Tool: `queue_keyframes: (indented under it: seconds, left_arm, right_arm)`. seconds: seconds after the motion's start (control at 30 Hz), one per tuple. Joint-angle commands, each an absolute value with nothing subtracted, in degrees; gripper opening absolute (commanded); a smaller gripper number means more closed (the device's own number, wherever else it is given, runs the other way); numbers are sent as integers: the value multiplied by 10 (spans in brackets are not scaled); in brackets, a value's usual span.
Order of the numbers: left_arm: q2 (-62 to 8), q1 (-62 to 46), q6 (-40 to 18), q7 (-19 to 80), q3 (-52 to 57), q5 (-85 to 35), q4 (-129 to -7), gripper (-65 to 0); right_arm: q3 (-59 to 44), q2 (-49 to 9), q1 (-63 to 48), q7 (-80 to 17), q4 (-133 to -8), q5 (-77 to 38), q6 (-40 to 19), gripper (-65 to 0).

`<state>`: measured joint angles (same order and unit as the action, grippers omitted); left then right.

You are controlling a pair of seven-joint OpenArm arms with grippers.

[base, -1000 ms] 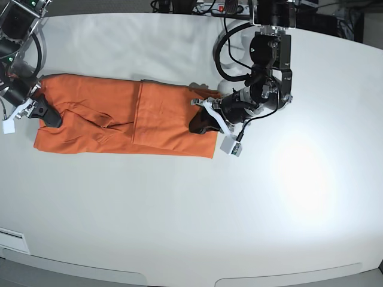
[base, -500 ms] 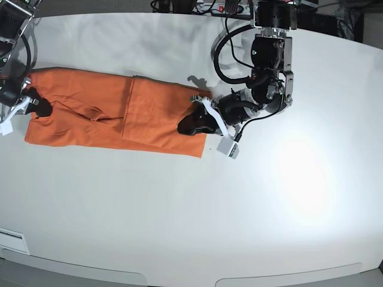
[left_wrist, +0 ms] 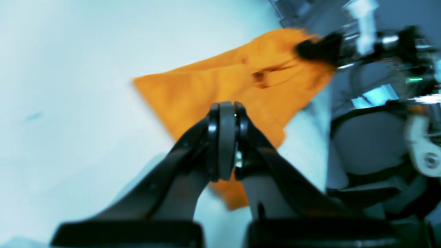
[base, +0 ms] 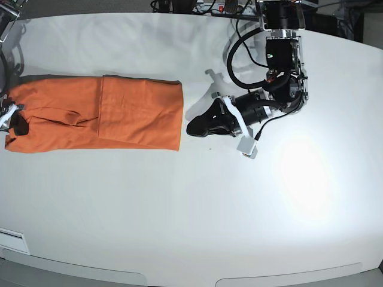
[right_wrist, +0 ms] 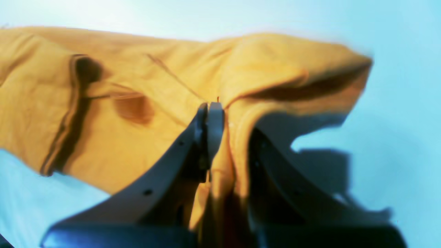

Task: Fold the T-shirt properly
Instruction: 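Lift the strip's end with the right gripper and fold it over the bundle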

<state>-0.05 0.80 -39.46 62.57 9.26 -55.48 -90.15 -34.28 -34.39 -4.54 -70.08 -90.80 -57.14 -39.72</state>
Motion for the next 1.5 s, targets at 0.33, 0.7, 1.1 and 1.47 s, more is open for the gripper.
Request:
queue_keyframes:
  seconds: [0.33,0.7,1.1,1.47]
  left_arm:
    - [-72,9,-400,613,114,-544,-913,-650]
    - [-73,-22,-400,609,114,-558,-913,-650]
    - [-73,-22,-400,609,114,-564,-913,-650]
    - [-73,-22,-400,616,114,-573,-913,-650]
  right_arm:
    - [-348,-222,-100,-686,-1192,-693,-400,-650]
    - [-244,-149,-100,-687,-1210,-683,-400,-650]
    - [-69,-100,-95,-586,-1163,-507,-400,-459]
    - [116,-100,-10,-612,-1137,-389,-400,-277]
